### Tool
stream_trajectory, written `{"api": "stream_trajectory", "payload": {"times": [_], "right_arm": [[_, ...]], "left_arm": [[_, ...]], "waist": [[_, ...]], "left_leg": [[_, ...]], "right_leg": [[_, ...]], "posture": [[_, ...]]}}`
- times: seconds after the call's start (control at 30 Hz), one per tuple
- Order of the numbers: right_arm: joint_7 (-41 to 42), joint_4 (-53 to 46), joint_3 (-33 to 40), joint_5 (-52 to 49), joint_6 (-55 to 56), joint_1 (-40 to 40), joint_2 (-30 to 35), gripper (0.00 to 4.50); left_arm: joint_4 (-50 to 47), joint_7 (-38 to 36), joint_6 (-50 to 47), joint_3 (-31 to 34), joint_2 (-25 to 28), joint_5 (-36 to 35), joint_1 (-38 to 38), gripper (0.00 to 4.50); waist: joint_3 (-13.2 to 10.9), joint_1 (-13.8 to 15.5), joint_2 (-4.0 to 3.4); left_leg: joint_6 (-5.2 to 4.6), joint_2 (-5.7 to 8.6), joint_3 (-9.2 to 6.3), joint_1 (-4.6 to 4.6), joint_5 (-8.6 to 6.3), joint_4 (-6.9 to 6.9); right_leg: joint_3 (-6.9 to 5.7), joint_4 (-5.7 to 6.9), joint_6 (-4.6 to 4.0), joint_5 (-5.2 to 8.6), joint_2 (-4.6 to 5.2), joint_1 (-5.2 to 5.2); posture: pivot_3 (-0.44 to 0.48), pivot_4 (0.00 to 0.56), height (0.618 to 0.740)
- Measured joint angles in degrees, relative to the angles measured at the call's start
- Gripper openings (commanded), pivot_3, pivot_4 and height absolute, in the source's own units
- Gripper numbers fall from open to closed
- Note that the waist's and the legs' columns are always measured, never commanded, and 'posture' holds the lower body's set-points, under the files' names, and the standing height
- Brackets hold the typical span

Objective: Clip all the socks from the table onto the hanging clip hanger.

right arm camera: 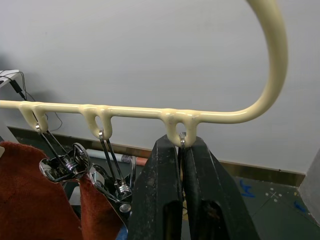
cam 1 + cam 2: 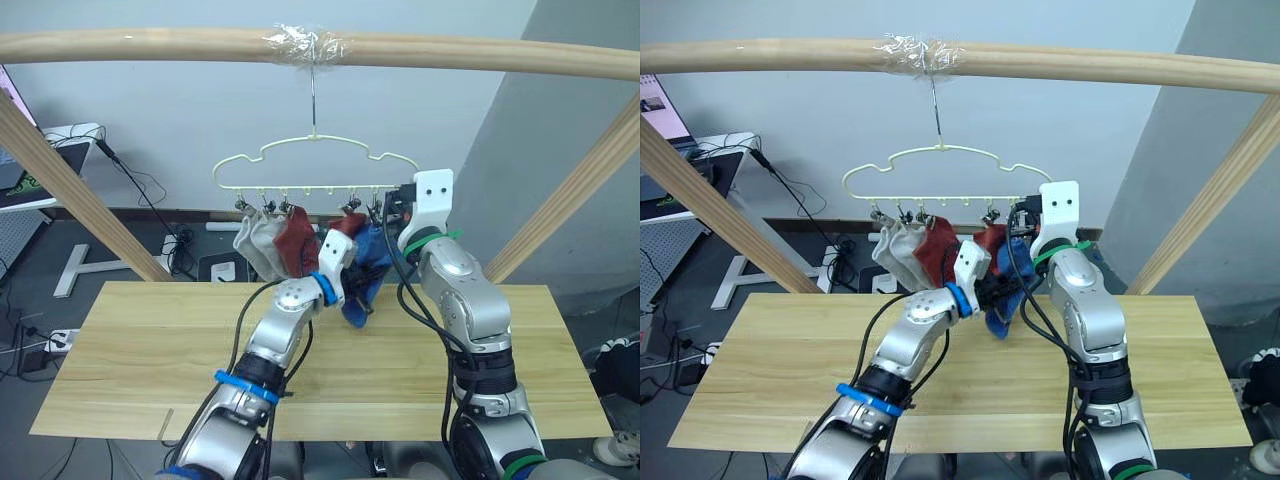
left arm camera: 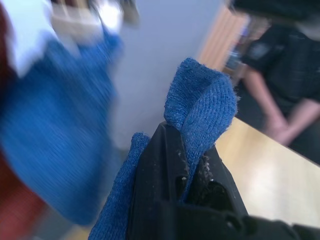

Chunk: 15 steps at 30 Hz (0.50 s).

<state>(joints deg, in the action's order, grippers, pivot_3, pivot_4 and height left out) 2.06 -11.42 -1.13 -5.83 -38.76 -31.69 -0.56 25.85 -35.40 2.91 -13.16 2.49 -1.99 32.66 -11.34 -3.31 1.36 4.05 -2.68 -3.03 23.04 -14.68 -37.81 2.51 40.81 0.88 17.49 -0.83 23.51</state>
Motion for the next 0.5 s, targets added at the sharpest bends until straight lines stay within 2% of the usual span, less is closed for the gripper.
{"api": "stream_trajectory", "payload": {"times": [0.17, 0.5], "right_arm": [[0.0, -0.2, 0.0, 0.0, -0.4, 0.0, 0.0, 0.00], [-0.4, -0.7, 0.0, 0.0, -0.6, 0.0, 0.0, 0.00]], "left_arm": [[5.8, 3.2, 7.2, 0.0, -1.4, 2.2, 1.4, 0.02], [9.8, 6.8, 10.7, 0.2, -1.3, 4.1, 2.0, 0.02]], "waist": [[0.0, 0.0, 0.00], [-0.2, -0.1, 0.05]], "left_leg": [[-0.02, 0.00, 0.02, 0.02, -0.02, 0.03], [-0.03, 0.01, 0.02, 0.02, -0.03, 0.04]], "right_leg": [[0.00, -0.04, -0.03, -0.02, 0.00, 0.00], [-0.01, -0.04, 0.03, 0.01, 0.00, 0.00]], "posture": [[-0.083, 0.189, 0.705], [-0.087, 0.192, 0.705]]}}
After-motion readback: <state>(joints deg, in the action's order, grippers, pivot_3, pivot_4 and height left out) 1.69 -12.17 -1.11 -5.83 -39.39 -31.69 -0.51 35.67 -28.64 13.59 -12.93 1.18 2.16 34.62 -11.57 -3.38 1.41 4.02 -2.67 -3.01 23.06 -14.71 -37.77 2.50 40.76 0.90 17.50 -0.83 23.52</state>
